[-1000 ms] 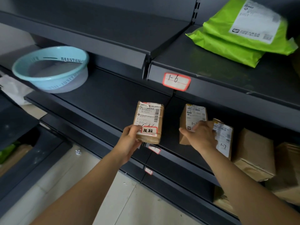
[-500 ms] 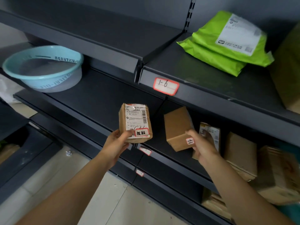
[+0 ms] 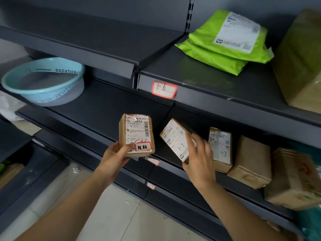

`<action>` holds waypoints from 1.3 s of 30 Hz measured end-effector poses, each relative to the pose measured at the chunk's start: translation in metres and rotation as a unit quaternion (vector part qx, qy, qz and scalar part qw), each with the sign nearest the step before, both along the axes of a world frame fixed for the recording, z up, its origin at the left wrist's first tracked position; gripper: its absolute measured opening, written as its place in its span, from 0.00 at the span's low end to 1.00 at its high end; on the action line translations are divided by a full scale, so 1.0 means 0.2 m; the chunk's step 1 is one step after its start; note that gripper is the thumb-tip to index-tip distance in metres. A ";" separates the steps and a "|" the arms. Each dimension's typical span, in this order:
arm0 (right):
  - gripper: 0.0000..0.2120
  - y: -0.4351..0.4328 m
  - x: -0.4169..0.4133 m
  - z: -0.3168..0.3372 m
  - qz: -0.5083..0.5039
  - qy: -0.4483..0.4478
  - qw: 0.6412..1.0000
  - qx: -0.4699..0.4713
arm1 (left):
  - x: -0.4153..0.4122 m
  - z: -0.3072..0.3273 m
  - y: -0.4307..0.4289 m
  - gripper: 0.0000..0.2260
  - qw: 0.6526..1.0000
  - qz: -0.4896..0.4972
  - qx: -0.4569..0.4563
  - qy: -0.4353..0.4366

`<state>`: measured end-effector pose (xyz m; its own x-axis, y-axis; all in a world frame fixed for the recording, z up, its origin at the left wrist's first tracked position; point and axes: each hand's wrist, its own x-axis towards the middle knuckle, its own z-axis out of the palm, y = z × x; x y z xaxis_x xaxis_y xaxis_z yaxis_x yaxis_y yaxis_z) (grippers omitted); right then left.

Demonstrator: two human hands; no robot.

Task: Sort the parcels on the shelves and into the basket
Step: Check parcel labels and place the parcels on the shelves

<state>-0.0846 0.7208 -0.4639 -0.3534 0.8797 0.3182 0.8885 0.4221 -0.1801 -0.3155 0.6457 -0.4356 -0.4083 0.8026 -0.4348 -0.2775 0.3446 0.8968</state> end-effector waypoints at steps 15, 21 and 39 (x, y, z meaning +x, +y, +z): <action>0.26 -0.03 0.02 0.01 -0.020 0.110 0.991 -0.067 | 0.11 -0.03 -0.04 0.13 1.000 -0.010 -0.004 -0.012; 0.35 0.00 0.22 0.03 -0.079 0.082 0.985 -0.133 | 0.20 -0.01 0.00 0.13 1.000 -0.004 0.005 -0.029; 0.31 0.18 -0.21 0.02 -0.203 0.573 0.649 -0.457 | 0.01 -0.03 -0.09 0.12 0.998 0.056 -0.002 -0.011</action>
